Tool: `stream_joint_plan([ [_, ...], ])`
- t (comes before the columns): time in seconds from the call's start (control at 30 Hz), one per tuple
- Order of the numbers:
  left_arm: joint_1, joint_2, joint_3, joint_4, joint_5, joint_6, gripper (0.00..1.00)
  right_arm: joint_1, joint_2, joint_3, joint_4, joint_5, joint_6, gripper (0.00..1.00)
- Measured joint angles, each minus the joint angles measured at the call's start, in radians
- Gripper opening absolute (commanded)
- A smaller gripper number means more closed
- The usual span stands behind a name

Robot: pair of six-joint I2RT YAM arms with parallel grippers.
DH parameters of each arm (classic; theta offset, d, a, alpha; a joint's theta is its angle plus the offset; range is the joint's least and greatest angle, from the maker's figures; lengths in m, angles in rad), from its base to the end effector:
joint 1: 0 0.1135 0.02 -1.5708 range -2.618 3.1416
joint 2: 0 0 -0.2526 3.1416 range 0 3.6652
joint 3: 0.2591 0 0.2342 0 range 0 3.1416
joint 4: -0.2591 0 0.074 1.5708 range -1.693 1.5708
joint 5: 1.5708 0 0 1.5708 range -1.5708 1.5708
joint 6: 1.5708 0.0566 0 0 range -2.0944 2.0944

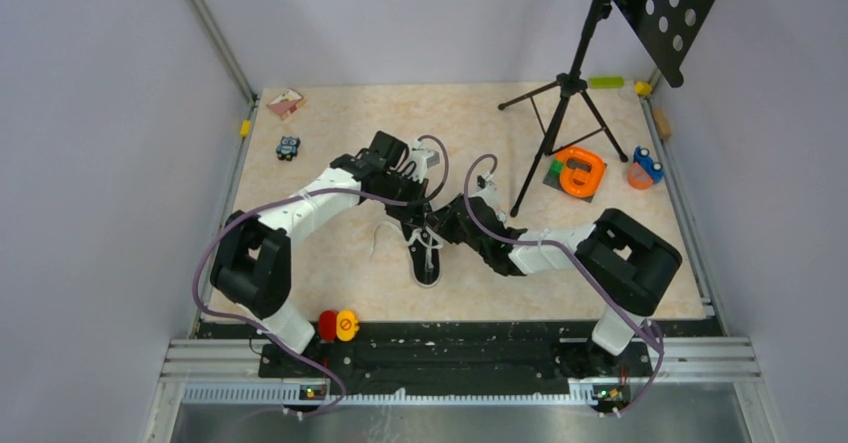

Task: Tie the shoes
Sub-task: Cross the shoelace with the shoelace.

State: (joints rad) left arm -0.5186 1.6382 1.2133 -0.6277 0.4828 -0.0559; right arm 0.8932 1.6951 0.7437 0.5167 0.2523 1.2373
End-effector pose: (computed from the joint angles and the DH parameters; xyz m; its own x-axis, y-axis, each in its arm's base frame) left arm 0.2731 -0.1861 0.2190 -0.7890 0.3933 -0.4720 0.5956 0.6783 -0.4304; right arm 0.2294 0.2626 0.1604 -0.6651 0.6329 -0.3962 0.0490 0.5665 0.8226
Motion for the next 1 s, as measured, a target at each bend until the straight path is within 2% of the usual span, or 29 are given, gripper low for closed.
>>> stream_joint_plan([
  [0.17, 0.002, 0.000, -0.011, 0.006, 0.000, -0.006, 0.00, -0.002, 0.027, -0.044, 0.101, -0.017, 0.074, 0.01],
  [0.23, 0.002, 0.000, -0.018, 0.010, 0.000, -0.009, 0.00, -0.002, 0.039, -0.063, 0.143, -0.030, 0.100, 0.11],
  [0.3, 0.004, 0.000, -0.027, 0.017, -0.001, -0.013, 0.00, -0.004, 0.050, -0.070, 0.165, -0.042, 0.121, 0.16],
  [0.57, 0.020, 0.000, -0.062, 0.046, -0.001, -0.034, 0.00, -0.006, 0.052, -0.087, 0.180, -0.069, 0.152, 0.27],
  [1.0, 0.032, 0.009, -0.077, 0.106, 0.029, -0.073, 0.00, -0.006, -0.046, -0.143, 0.100, -0.070, 0.137, 0.30],
])
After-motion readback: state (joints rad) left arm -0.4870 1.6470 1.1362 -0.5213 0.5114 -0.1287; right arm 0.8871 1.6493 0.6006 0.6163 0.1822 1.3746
